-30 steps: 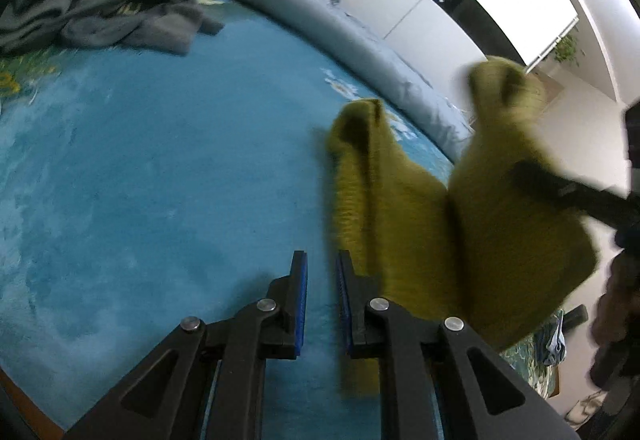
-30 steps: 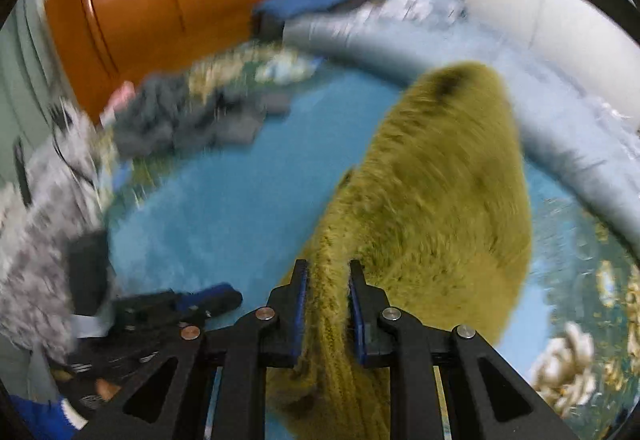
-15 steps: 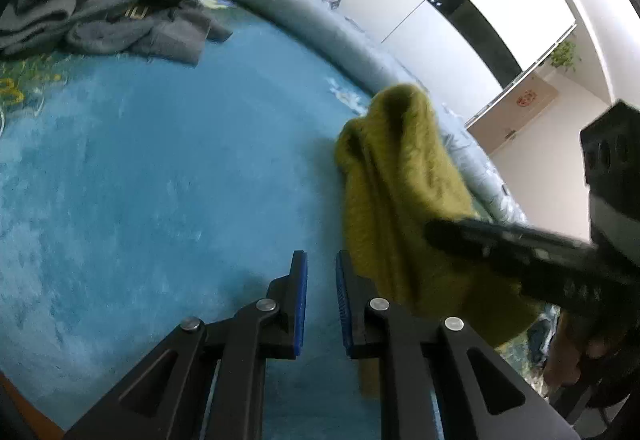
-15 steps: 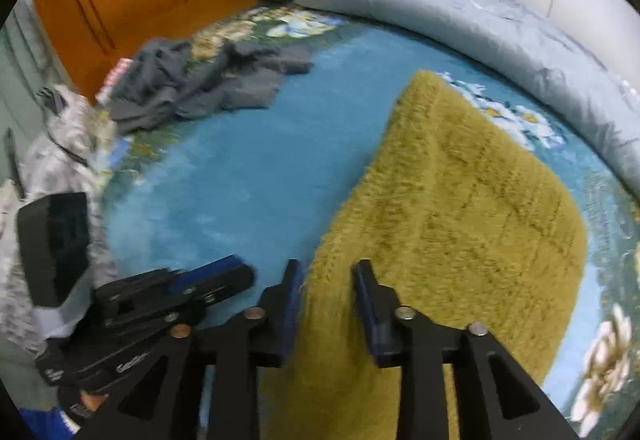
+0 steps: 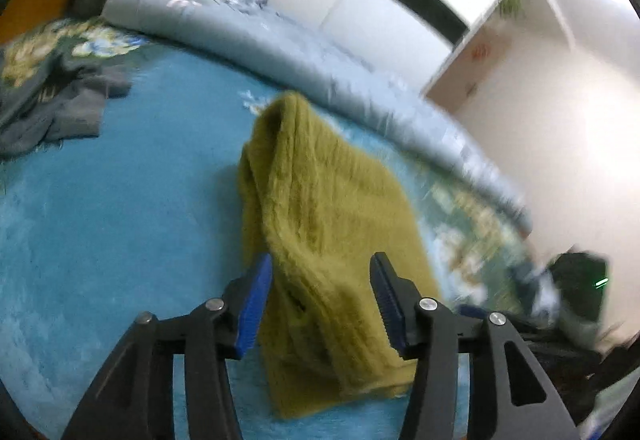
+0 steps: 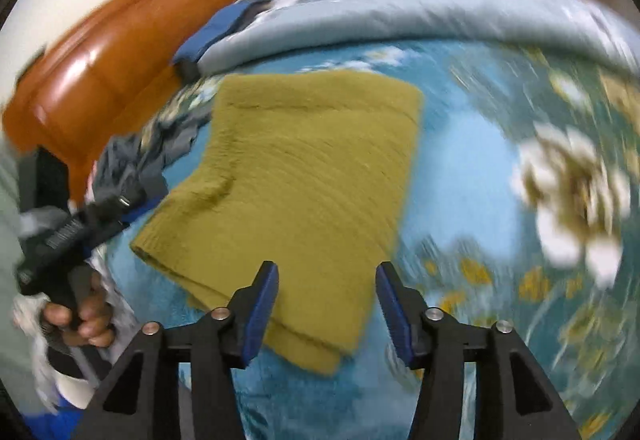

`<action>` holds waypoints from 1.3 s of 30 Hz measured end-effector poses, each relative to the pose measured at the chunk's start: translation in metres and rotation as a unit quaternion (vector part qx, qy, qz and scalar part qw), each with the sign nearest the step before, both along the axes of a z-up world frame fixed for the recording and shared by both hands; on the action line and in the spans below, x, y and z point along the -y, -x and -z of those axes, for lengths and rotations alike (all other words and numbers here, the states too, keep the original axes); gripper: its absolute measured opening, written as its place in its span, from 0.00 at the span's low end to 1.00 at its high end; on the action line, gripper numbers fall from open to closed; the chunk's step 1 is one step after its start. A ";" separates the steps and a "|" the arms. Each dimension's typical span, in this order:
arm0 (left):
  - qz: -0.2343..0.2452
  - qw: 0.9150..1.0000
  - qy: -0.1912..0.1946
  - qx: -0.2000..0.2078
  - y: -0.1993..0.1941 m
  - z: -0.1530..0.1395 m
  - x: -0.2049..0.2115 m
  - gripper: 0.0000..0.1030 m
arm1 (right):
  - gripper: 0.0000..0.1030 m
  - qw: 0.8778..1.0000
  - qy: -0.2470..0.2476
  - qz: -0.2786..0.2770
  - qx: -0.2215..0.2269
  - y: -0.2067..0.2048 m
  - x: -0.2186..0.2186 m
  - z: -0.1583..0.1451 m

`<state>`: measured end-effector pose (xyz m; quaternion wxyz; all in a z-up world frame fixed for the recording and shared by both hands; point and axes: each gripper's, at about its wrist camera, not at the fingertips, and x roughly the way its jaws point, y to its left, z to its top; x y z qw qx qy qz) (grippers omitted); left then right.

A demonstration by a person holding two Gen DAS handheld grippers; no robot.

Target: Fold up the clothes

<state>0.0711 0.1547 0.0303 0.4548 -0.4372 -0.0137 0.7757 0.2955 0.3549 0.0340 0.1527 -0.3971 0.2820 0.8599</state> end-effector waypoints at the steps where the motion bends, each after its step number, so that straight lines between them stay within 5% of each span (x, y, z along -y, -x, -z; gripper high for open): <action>1: -0.001 1.000 0.010 0.006 0.001 0.008 -0.001 0.51 | 0.56 1.000 0.016 0.010 -0.006 -0.007 -0.003 0.007; 5: -0.018 0.999 0.034 0.035 0.004 0.035 0.008 0.54 | 0.58 0.998 0.056 0.018 -0.024 -0.012 -0.001 0.026; 13: -0.008 0.991 -0.017 0.135 0.024 0.053 0.017 0.60 | 0.60 0.988 0.127 0.038 -0.080 -0.004 -0.015 0.046; 21: -0.001 0.986 -0.030 0.161 0.031 0.061 0.011 0.60 | 0.61 0.984 0.141 0.045 -0.101 0.003 -0.008 0.056; 29: -0.044 0.984 -0.058 0.162 0.023 0.066 0.018 0.56 | 0.30 0.974 0.178 0.054 -0.128 -0.006 -0.015 0.061; 34: -0.035 0.978 -0.070 0.191 0.007 0.067 0.018 0.42 | 0.27 0.967 0.207 0.028 -0.145 -0.008 -0.037 0.052; 39: 0.020 0.977 -0.064 0.201 -0.024 0.065 -0.013 0.37 | 0.27 0.979 0.165 0.003 -0.118 -0.010 -0.083 0.027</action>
